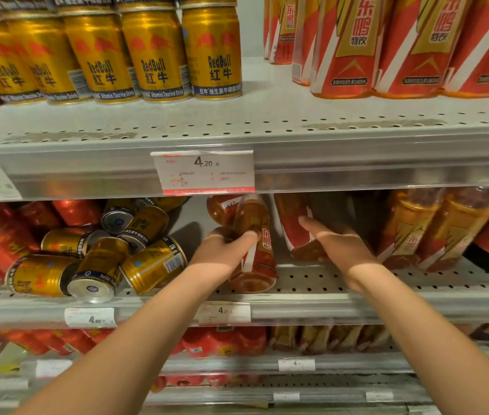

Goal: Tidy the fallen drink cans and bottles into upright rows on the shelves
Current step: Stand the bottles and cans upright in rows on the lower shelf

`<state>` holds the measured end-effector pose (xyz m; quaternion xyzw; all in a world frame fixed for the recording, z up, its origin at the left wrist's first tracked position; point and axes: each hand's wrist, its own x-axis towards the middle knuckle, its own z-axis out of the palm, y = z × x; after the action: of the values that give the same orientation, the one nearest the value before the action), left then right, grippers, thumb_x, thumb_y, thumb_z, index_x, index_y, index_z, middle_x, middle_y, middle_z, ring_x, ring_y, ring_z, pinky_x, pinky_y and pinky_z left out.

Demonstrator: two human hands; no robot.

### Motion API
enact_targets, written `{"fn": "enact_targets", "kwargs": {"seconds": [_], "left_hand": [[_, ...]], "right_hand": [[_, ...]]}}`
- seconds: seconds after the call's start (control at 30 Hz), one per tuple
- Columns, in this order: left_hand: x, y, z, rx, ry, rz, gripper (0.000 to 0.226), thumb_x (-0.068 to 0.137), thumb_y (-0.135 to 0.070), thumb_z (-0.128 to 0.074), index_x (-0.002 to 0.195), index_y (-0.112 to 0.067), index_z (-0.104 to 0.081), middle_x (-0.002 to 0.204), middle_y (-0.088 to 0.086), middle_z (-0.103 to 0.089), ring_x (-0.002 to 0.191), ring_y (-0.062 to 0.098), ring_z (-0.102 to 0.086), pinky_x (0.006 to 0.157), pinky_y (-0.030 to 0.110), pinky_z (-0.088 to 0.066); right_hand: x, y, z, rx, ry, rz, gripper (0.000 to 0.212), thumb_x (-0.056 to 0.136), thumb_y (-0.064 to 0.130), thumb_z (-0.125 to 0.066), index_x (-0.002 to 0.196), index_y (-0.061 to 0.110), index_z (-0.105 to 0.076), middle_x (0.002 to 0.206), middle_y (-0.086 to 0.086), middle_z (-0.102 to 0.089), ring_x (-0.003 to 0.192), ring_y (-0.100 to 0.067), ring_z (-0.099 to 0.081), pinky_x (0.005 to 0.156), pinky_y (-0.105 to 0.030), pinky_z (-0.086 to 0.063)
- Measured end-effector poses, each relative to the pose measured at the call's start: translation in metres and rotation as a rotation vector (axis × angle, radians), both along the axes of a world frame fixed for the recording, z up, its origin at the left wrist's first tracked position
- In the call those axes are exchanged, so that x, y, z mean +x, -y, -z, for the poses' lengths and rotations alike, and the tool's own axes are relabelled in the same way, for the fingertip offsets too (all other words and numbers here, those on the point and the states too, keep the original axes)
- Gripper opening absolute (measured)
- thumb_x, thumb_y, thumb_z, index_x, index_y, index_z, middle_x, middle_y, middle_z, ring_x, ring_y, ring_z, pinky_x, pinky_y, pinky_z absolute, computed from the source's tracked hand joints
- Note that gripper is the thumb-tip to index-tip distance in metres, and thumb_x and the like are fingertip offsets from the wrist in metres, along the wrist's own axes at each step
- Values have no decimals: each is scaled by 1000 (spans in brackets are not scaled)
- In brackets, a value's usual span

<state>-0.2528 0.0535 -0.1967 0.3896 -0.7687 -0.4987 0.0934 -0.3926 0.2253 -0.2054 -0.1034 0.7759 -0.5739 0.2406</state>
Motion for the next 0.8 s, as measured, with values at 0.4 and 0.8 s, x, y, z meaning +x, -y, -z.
{"fn": "enact_targets", "kwargs": {"seconds": [0.4,0.8], "left_hand": [[-1,-15,4,92,-293,124,47,89,-43,-73,126,-47,-45,103,-30,-62,92,-6,-60,71,16,-46],[-6,-22,-10,-119,-211,361,66,83,-42,-78,132,-56,-36,121,-31,-56,106,-4,-57,80,16,-45]], "right_hand": [[16,-22,10,-41,-243,-114,81,74,24,-88,142,24,-43,122,12,-60,119,-11,-58,101,-27,-45],[42,-32,21,270,-607,110,86,73,51,-84,136,17,-36,122,-6,-63,113,-28,-63,88,-39,-56]]}}
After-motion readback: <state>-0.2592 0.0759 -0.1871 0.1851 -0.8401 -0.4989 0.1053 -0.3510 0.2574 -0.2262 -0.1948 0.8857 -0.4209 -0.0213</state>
